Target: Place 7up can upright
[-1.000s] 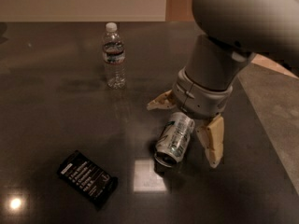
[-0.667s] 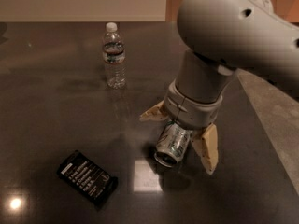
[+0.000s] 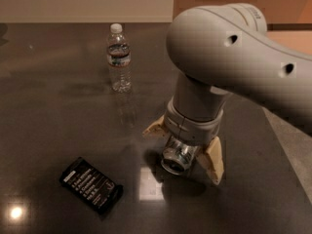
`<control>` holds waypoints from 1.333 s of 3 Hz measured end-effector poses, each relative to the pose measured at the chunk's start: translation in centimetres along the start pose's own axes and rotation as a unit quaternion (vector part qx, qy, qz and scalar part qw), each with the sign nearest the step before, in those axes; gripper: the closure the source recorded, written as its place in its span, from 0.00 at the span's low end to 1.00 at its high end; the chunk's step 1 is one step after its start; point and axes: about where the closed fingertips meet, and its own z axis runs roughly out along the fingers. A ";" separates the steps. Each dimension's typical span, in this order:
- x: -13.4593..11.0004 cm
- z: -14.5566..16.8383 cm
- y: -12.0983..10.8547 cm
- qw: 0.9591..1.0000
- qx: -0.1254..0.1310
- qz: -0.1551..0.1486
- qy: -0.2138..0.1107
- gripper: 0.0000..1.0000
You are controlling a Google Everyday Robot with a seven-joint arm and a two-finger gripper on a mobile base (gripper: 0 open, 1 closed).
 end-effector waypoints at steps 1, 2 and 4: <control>1.1 0.0 -0.3 1.000 -0.006 -0.012 0.024 0.22; 2.2 -0.2 -0.5 0.999 -0.010 -0.018 0.043 0.46; 2.0 -3.2 -0.6 1.000 0.000 0.018 0.004 0.92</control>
Offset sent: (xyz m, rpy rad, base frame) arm 0.0324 -0.0161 0.0019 -0.1031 -0.0849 0.0424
